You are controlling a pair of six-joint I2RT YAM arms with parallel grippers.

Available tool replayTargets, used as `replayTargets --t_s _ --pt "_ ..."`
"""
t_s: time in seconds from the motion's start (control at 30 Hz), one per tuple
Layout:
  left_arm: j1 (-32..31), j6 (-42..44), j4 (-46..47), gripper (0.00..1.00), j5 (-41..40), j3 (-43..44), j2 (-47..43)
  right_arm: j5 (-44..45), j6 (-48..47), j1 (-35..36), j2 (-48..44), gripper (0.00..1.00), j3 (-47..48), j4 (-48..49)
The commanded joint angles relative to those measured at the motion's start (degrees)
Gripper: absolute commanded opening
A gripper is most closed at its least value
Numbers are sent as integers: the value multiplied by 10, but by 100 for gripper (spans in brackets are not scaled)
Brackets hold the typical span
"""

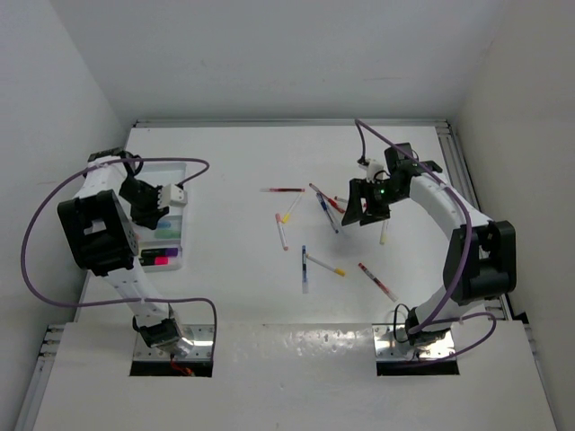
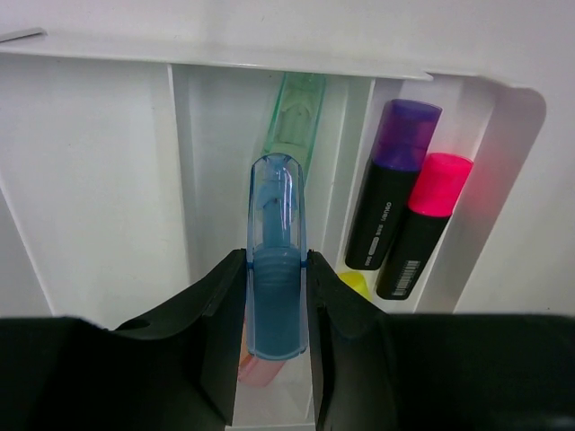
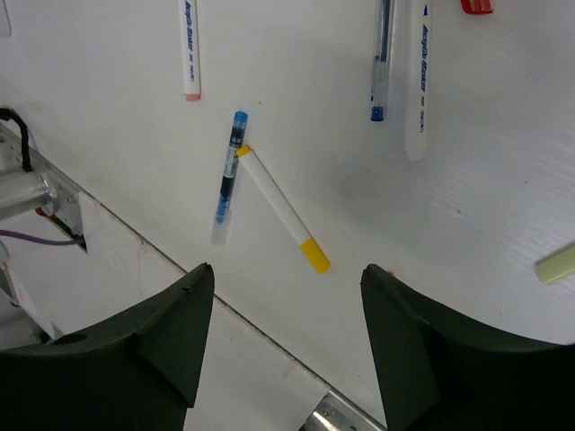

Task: Sort the stationery into containers
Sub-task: Place the stationery into the container

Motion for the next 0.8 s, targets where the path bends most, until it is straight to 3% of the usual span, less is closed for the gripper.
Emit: replayTargets --t_s 0.0,0.2,0.27,0.3,0.53,0.7,0.77 --pt "-6 0 10 26 -1 3 0 -5 -26 3 -5 66 -7 -6" --pt "-10 -26 29 43 -3 11 6 -5 -33 2 -5 66 -14 -12" --pt "-12 -32 14 50 9 40 6 -5 -42 3 -10 66 -19 -15" --pt "-14 -33 9 59 12 46 5 -4 -45 3 -12 66 -21 -13" --pt "-25 -90 -32 62 76 116 -23 -3 -62 3 -46 65 -48 -6" --pt "-52 -204 -50 62 178 207 -55 17 -88 18 -66 64 -57 -8" --pt "-76 -291 -8 62 196 212 -82 57 -89 28 -72 63 -59 -12"
